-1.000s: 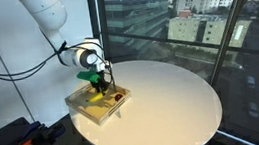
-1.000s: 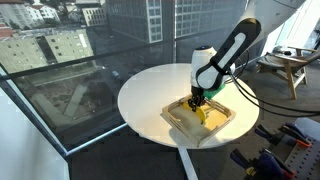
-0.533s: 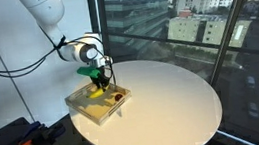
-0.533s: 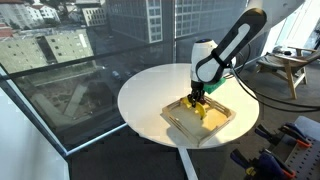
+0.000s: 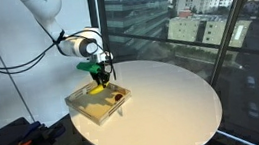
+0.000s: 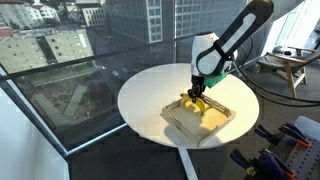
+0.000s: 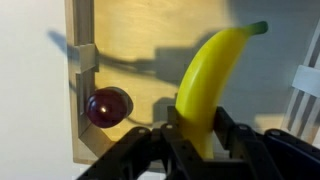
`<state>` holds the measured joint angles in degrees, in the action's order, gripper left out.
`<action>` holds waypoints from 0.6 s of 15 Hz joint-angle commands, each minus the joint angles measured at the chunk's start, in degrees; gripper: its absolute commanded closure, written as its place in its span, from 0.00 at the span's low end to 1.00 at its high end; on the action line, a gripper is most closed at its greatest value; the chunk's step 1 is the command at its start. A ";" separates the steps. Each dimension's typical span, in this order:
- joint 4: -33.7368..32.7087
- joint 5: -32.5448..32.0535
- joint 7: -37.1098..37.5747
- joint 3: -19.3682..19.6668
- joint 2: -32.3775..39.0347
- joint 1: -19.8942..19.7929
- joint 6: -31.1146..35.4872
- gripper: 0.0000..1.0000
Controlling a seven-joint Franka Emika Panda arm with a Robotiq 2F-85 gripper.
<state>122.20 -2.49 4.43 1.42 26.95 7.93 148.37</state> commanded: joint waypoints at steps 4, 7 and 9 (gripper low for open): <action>1.99 -0.10 -0.72 -1.21 -4.70 -1.59 -2.31 0.84; 2.72 0.02 -0.84 -1.44 -6.17 -1.80 -2.92 0.84; 2.95 0.03 -0.86 -1.56 -7.07 -1.90 -3.71 0.84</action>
<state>123.38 -2.49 4.36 0.92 23.25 7.27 146.69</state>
